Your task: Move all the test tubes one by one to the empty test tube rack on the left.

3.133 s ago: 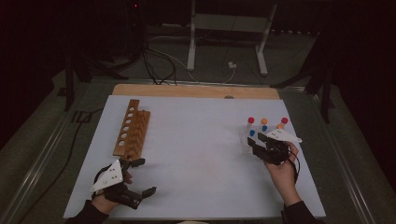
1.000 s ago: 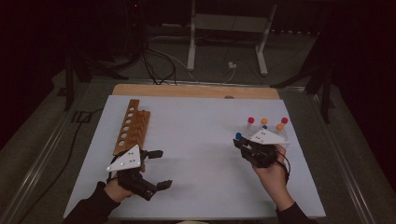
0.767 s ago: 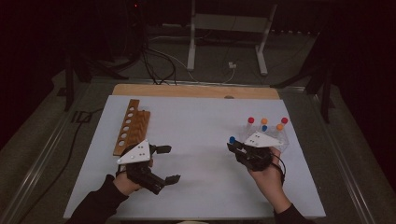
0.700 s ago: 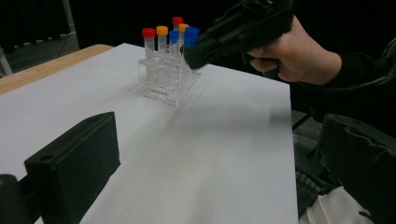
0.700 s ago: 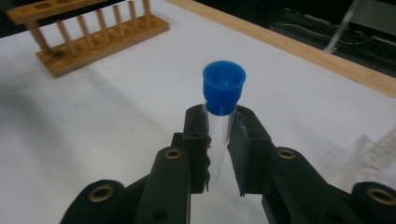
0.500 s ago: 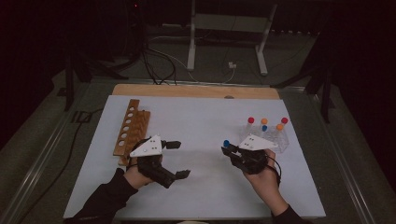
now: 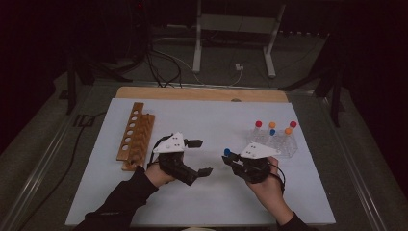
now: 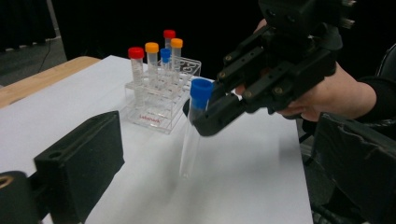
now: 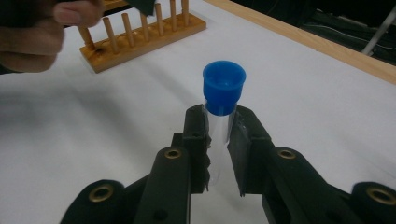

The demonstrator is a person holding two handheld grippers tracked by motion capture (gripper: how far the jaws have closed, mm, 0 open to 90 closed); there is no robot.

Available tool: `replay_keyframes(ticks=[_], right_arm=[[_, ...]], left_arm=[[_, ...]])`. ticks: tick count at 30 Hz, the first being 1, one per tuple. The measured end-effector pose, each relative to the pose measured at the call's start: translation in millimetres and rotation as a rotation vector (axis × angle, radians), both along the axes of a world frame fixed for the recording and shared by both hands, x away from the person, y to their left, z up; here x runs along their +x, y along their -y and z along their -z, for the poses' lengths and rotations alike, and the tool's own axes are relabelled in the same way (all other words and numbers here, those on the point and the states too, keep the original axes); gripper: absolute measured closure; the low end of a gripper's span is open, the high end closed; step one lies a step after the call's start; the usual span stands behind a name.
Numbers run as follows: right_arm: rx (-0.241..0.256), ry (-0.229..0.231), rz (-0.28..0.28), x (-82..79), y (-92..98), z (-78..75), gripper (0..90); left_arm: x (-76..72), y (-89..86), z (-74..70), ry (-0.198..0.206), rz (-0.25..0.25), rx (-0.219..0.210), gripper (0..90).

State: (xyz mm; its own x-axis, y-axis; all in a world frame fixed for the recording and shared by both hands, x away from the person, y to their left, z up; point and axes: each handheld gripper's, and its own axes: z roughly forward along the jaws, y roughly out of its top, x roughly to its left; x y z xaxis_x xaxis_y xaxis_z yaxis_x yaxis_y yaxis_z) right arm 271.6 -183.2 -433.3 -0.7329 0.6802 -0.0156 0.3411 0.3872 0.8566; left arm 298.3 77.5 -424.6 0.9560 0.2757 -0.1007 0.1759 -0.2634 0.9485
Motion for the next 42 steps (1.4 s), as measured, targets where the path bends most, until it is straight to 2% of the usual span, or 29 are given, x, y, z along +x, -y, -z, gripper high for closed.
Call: replay_keyframes(ticks=[7,16,20,23,32,36,41,42], right_arm=[[0.003,-0.012,-0.018,-1.5,-3.8,2.2,77.2],[-0.001,-0.017,-0.039,-2.8,-7.2,3.5,77.1],[0.000,-0.017,-0.046,-4.2,-9.0,3.2,77.1],[-0.002,-0.012,-0.053,-4.7,-9.8,2.6,77.2],[0.003,-0.008,-0.051,-5.7,-8.7,0.7,77.2],[0.007,-0.004,-0.046,-5.4,-7.3,0.2,77.1],[0.010,-0.004,-0.042,-5.1,-6.7,0.3,77.1],[0.011,-0.004,-0.042,-5.0,-6.7,0.3,77.1]], left_arm=[[3.2,12.6,-2.7,0.017,0.001,-0.011,10.1],[6.1,22.8,-1.9,0.035,-0.011,0.012,34.4],[7.9,27.1,-1.8,0.043,0.005,0.019,47.2],[9.3,30.6,-2.2,0.046,0.009,0.026,53.0],[12.4,39.8,-1.1,0.047,0.018,0.071,67.7],[11.8,40.6,-0.2,0.060,0.018,0.076,73.3],[12.2,41.2,0.2,0.070,0.023,0.089,75.9],[11.8,41.1,-0.2,0.082,0.020,0.095,76.4]])
